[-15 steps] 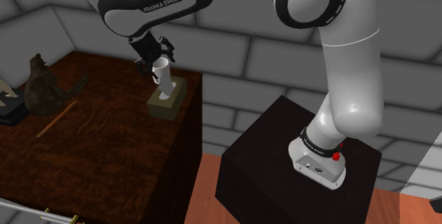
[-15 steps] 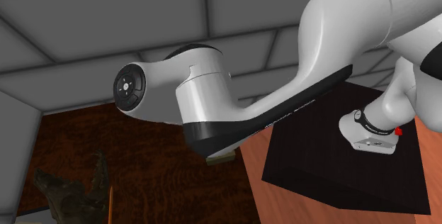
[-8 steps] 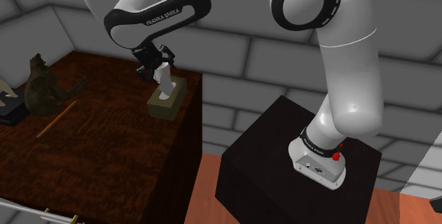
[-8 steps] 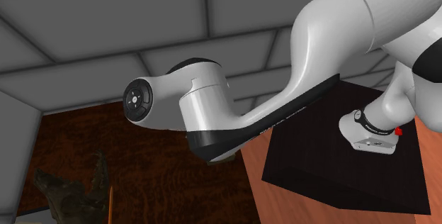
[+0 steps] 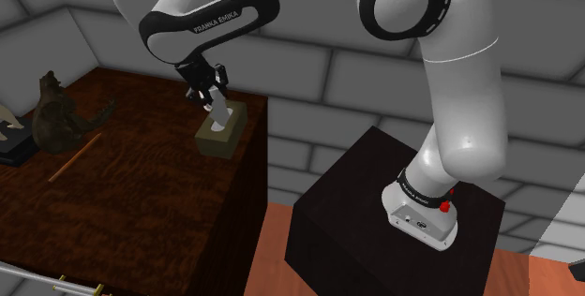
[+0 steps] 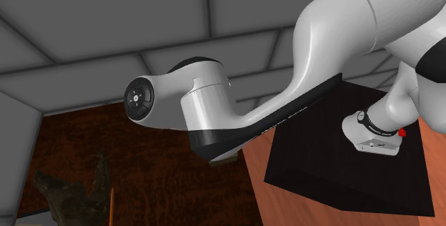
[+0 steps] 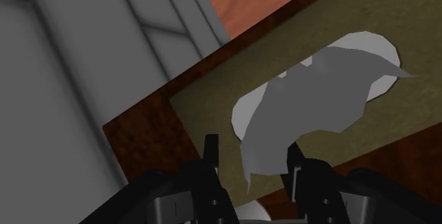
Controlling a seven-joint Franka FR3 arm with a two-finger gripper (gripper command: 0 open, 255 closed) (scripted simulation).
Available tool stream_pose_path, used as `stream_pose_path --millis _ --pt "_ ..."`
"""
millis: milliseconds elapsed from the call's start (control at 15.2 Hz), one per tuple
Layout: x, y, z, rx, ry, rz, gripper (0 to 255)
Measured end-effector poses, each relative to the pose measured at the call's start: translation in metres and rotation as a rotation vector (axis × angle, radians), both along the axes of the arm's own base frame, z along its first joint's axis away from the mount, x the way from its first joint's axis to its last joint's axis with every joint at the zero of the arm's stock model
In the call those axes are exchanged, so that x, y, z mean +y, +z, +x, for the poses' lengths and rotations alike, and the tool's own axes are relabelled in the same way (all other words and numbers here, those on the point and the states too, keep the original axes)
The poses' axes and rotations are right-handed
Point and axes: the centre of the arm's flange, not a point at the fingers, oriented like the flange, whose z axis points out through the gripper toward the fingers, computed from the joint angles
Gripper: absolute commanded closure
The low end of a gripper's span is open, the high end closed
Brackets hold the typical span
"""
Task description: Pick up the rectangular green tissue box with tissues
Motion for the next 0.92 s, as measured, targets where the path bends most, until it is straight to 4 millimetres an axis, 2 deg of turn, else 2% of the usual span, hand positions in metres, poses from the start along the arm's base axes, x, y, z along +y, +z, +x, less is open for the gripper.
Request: stream_pose_path --millis 264,924 --pt "0.002 0.004 -0.002 0.003 0.003 0.002 255" --pt "0.004 0.055 -0.002 0.004 0.004 0.003 255"
